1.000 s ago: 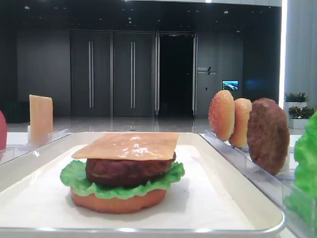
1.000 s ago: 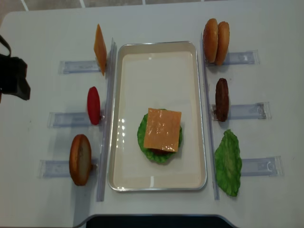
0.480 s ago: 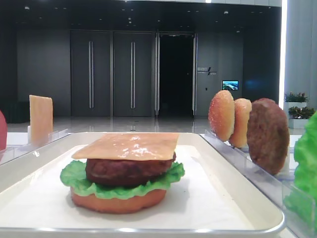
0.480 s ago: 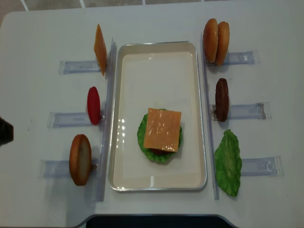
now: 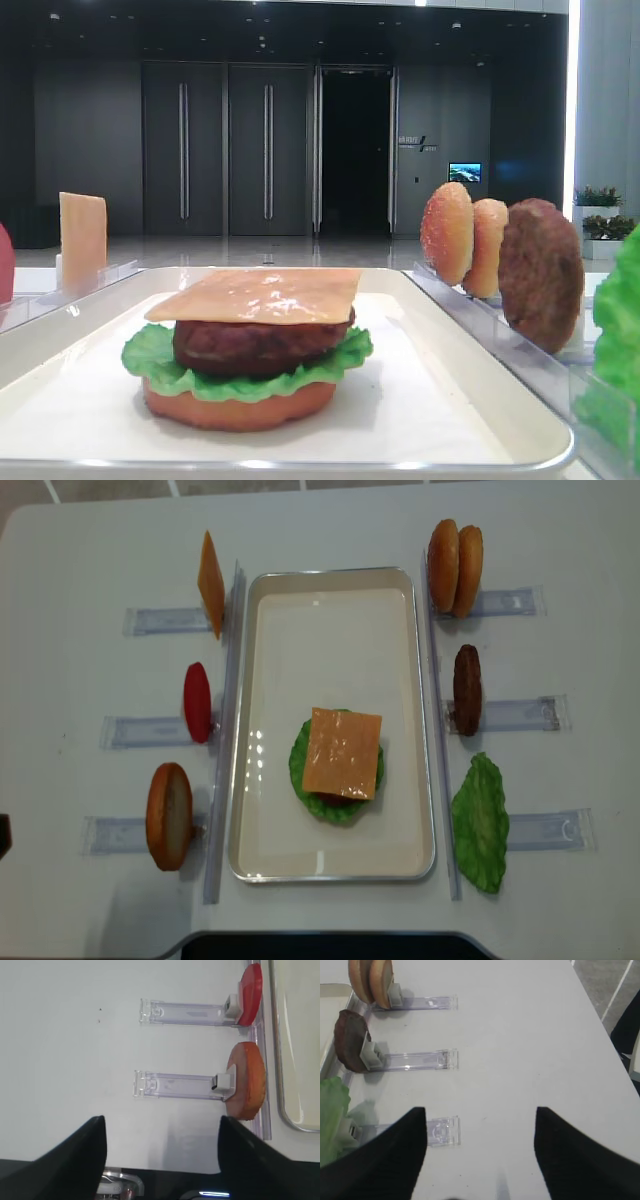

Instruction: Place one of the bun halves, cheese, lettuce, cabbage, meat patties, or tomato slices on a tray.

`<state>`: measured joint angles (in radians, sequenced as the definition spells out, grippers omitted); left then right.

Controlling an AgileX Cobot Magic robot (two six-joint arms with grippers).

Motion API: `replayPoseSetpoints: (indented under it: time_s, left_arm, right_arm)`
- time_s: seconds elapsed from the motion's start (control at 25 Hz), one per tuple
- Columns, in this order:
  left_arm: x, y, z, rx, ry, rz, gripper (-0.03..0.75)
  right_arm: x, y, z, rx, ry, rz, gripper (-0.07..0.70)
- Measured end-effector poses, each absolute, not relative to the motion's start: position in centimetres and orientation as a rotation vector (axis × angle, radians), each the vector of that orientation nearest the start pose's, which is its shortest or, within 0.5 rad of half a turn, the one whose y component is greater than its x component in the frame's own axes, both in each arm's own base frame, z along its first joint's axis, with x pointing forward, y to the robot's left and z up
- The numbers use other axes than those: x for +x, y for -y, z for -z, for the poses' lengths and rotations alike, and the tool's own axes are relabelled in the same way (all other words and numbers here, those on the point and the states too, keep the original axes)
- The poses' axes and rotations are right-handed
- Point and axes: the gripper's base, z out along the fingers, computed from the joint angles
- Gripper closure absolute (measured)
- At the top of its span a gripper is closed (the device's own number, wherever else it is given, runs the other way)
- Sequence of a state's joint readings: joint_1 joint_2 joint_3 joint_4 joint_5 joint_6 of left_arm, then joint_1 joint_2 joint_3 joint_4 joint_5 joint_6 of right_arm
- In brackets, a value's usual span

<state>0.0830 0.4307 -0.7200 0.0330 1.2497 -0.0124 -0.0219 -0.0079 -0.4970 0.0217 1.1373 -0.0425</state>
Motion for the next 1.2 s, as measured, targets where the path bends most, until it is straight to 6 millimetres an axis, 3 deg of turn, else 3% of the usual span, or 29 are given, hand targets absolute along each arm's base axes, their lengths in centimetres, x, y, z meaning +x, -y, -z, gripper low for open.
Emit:
replayPoseSetpoints:
  time_s: [0.48, 0.84, 1.2]
  left_arm:
    - [0.8, -0.3, -27.1, -0.072, -2.291, -0.096, 0.283]
    - [-1.0, -0.1, -27.3, -0.047, -2.102, -0.103, 0.286]
    - [-0.7, 0.5, -26.9, 0.006, -2.09, -0.036, 0.326]
  right_arm:
    - [-0.9, -0.2, -27.0, -0.024, -2.116, 0.012, 0.161]
    - [-0.9, -0.2, -27.0, -0.024, -2.116, 0.012, 0.161]
    - [-0.9, -0.2, -27.0, -0.024, -2.116, 0.012, 0.161]
